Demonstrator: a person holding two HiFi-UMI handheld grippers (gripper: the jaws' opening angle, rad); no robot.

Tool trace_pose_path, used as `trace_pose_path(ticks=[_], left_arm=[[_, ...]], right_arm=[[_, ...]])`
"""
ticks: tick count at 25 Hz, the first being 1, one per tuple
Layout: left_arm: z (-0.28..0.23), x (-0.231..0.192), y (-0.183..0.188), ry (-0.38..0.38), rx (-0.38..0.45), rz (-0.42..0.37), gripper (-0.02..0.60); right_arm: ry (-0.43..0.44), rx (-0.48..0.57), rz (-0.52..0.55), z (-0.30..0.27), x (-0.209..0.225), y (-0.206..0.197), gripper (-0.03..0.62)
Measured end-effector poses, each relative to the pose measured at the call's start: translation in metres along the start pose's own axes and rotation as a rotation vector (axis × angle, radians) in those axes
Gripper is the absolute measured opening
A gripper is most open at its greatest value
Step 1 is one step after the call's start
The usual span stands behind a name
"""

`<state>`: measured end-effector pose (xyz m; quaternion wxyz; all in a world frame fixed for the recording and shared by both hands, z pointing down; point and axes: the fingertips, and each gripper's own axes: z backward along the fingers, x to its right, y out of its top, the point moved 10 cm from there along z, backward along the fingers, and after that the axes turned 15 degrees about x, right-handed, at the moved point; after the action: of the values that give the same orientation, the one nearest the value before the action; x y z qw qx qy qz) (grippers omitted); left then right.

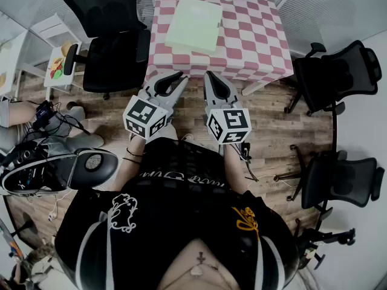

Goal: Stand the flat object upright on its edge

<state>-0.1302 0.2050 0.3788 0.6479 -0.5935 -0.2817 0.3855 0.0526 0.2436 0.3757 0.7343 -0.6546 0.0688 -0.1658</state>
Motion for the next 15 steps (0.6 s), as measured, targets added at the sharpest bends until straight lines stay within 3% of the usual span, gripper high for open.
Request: trace_pose_path(ticks=[15], left_arm=[[-0.002, -0.008, 0.002, 0.018, -0.026, -0.003, 0.072]], right_arm=[[0.03, 0.005, -0.016, -0.014, 0.002, -0.005, 0.017]])
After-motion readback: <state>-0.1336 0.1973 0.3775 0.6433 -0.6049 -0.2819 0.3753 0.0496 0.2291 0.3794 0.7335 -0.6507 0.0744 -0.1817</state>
